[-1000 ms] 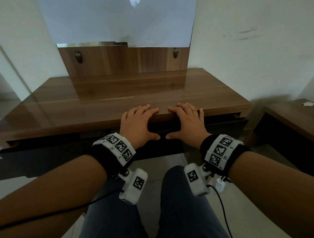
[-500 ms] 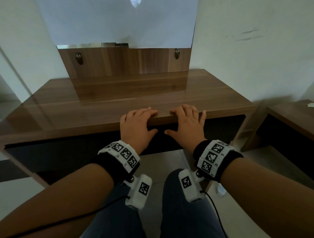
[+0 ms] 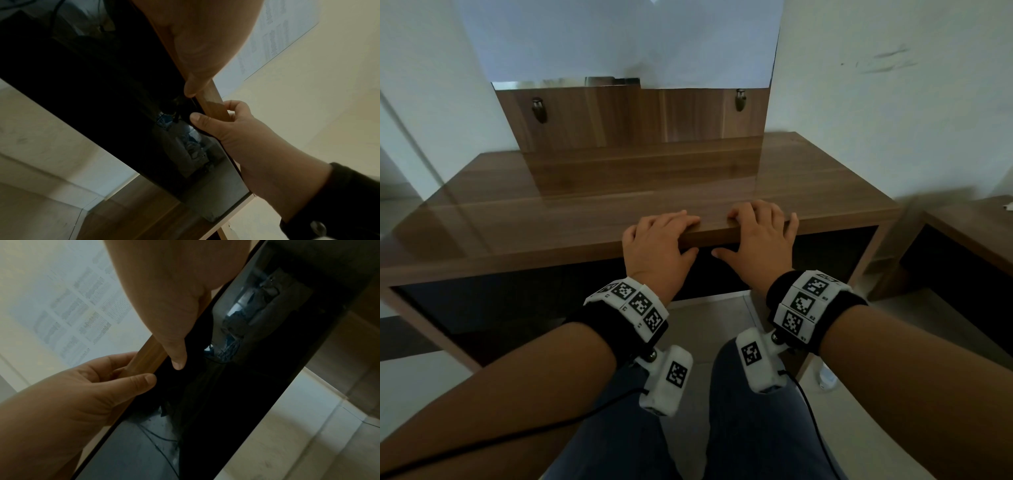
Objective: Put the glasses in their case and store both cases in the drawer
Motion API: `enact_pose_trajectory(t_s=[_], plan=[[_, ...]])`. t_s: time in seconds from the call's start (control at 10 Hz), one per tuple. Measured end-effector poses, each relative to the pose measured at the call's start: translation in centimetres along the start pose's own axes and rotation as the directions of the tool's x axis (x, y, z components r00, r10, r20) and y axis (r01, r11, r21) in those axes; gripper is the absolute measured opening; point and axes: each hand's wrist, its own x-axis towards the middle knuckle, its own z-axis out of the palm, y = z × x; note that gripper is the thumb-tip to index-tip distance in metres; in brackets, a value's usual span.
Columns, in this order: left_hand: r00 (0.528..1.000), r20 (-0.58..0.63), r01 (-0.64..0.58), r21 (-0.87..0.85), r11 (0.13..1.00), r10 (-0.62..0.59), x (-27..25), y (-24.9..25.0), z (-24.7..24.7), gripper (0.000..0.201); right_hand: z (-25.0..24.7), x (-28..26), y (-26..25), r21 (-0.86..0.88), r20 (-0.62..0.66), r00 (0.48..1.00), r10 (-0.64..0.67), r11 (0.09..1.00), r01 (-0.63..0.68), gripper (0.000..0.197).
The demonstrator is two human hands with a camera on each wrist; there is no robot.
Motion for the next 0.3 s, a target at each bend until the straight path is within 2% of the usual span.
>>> enact_pose_trajectory(t_s=[0.3], plan=[[0.998, 0.061, 0.026, -0.058, 0.998, -0.022, 0.1, 0.4, -1.3, 0.046, -1.5, 0.1, 0.4, 0.039, 0.151, 0.989, -0.011, 0.999, 0.005, 0.062]])
